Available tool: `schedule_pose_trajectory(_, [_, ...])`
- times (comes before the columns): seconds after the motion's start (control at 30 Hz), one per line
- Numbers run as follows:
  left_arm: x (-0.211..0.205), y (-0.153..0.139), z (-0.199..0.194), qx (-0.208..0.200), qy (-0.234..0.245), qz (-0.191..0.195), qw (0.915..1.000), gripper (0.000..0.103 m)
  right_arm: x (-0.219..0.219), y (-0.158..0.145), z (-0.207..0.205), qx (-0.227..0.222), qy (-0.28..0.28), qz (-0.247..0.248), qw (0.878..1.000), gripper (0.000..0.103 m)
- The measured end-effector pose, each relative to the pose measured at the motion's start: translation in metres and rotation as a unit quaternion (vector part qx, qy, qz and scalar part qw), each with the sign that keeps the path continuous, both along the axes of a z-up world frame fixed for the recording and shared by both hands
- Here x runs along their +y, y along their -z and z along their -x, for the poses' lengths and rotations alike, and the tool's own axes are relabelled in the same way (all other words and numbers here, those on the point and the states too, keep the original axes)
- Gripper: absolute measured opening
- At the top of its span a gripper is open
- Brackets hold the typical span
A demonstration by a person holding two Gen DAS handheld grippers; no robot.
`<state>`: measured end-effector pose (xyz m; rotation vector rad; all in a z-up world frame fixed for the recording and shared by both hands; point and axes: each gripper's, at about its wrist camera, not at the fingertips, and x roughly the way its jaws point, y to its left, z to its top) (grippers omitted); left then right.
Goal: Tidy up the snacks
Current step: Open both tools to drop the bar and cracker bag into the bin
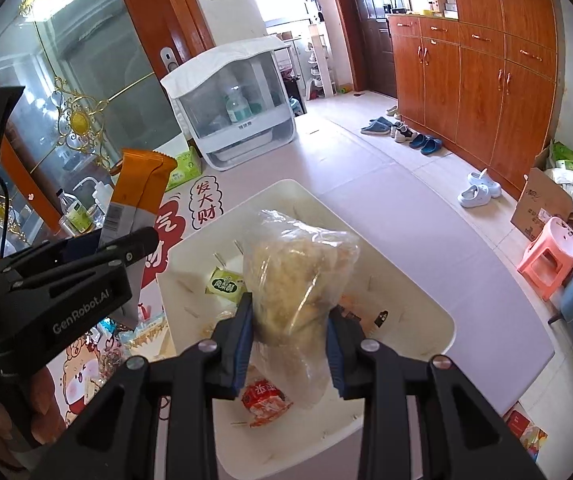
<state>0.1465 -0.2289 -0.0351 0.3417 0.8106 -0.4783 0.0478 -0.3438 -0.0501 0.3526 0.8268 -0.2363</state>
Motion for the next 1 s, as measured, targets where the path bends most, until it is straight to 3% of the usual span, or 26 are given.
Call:
schedule_pose_trajectory(0.17, [-0.004,0.007,-0.001,0.005,-0.001,-0.008,1.0000,0.039,0.000,0.005,-0.001,0.011,-0.002,0.003,1.000,0.034])
schedule_pose_trajectory(0.27, [-0.005,0.012,-0.002,0.009,-0.005,-0.016,0.9998,0.046,-0.001,0.009,-0.001,0.017,-0.001,-0.004,1.000,0.034])
schedule_pose_trajectory(0.33, [-0.004,0.014,-0.003,0.013,-0.012,-0.023,0.9996,0.087,-0.001,0.012,-0.002,0.023,-0.002,-0.011,1.000,0.038])
schedule_pose_trajectory(0.37, [-0.002,0.015,-0.003,0.012,-0.017,-0.022,0.9995,0.093,-0.001,0.013,-0.003,0.026,-0.002,-0.015,1.000,0.043])
schedule_pose_trajectory(0.5, [0.002,0.014,-0.004,0.010,-0.024,-0.019,0.9995,0.094,0.002,0.015,-0.003,0.025,-0.001,-0.009,1.000,0.057])
schedule_pose_trajectory(1.0, [0.011,0.011,0.000,0.015,-0.033,-0.015,0.9992,0.094,0.009,0.014,-0.004,0.026,-0.014,-0.011,1.000,0.059])
